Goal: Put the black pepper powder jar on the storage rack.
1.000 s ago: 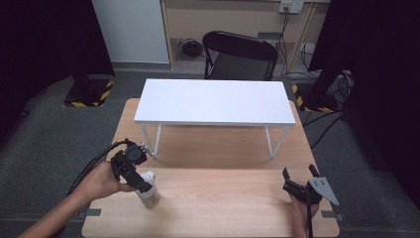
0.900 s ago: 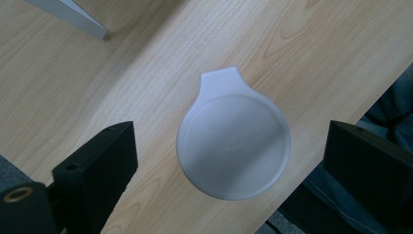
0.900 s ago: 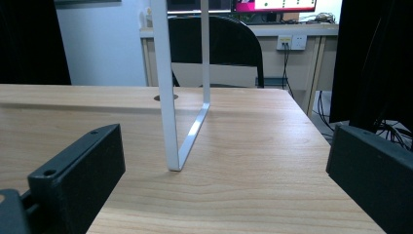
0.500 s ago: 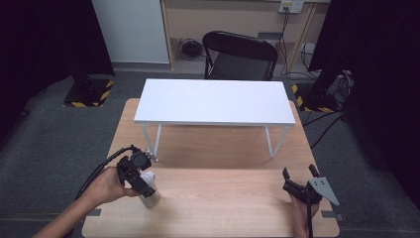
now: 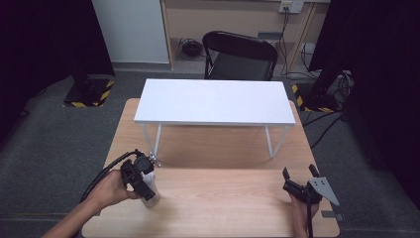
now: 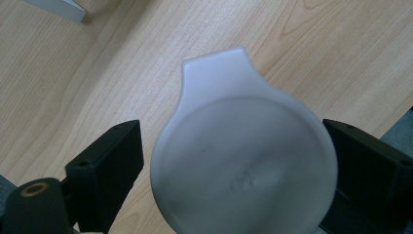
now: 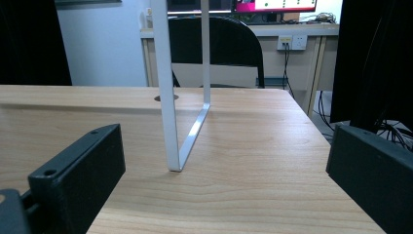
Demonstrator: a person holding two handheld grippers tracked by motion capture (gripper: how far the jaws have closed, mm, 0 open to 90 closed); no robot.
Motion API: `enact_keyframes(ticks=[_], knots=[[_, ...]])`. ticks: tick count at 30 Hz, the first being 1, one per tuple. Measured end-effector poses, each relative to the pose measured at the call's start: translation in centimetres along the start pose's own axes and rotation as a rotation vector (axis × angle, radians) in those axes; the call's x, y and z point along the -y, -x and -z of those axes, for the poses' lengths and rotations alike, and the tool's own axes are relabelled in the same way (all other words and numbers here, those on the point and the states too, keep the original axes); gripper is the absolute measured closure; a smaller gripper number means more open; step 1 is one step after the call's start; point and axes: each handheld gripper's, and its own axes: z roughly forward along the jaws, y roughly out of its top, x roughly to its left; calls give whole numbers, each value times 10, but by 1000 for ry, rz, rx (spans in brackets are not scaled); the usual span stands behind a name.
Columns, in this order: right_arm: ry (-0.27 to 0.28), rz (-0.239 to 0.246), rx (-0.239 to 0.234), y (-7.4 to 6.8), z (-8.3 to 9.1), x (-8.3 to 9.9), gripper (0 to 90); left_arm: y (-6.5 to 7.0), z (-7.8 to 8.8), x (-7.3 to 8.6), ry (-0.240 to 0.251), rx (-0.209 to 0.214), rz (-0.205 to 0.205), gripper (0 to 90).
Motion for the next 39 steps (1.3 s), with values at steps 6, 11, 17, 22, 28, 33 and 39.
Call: enact_keyframes(ticks=[6,11,17,22,28,33,39], knots=[[0,-1,0,0,0,0,8,-1,-4,-1,-3,3,1,127],[0,-1,-2,0,0,0,9,0,-5,-2,-11,-6,-5,155],[1,-2,-1,0,0,0,9,-5,-5,-1,-1,30,-16,295],[1,-1,-3,0,0,0,10,-9,-4,-1,0,43,-10,298],[0,0,-4,1,0,0,10,-10,-4,-2,-4,44,-5,299],[0,0,-5,1,0,0,10,-9,-4,-1,2,38,14,300],[1,0,-5,1,0,0,10,-10,-4,-1,1,29,27,301]])
